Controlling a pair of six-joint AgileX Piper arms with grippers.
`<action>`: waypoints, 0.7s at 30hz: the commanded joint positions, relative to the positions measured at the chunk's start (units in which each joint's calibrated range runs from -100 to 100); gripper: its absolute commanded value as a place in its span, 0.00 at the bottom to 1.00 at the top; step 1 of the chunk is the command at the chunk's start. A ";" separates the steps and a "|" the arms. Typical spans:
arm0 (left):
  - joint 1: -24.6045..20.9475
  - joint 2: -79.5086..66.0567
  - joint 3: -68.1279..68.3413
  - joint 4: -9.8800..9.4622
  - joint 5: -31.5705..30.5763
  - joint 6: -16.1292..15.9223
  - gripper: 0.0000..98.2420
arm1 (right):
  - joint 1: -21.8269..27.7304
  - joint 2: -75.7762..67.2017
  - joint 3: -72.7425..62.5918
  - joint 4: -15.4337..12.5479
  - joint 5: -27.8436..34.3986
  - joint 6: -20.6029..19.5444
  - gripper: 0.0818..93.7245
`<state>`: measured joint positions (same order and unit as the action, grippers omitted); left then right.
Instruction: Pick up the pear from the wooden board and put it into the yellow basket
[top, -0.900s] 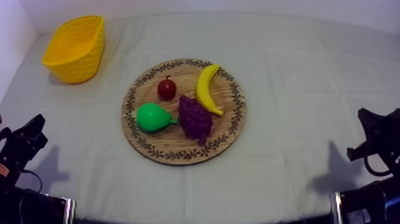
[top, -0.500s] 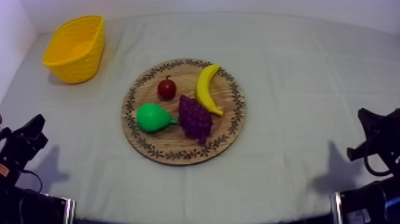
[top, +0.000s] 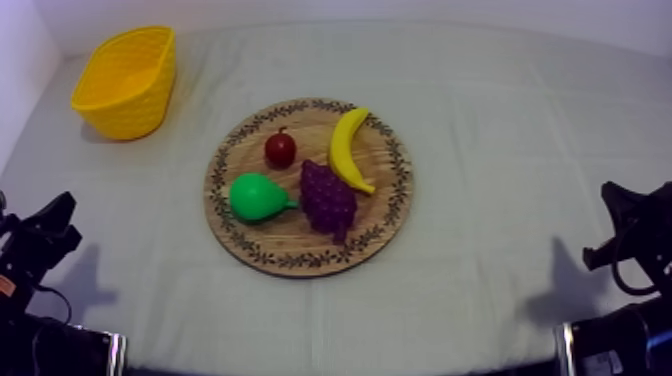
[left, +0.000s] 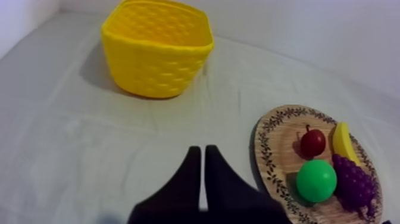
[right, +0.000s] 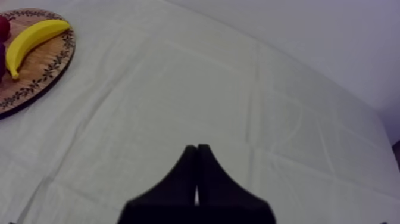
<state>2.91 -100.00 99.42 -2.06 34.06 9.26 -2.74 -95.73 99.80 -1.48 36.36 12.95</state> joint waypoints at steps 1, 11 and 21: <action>0.02 0.00 0.02 -0.02 0.06 0.55 0.00 | -0.02 -0.03 -0.02 -0.01 0.02 0.03 0.00; 2.39 0.00 -0.40 0.26 0.06 -2.57 0.00 | -0.02 -0.03 -0.02 -0.01 0.02 0.02 0.00; 5.24 9.59 -3.86 0.43 0.06 -4.66 0.00 | -0.02 -0.03 -0.02 -0.01 0.02 0.03 0.00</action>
<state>7.67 -93.26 96.46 -1.65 34.07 5.05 -2.74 -95.73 99.80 -1.48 36.36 12.95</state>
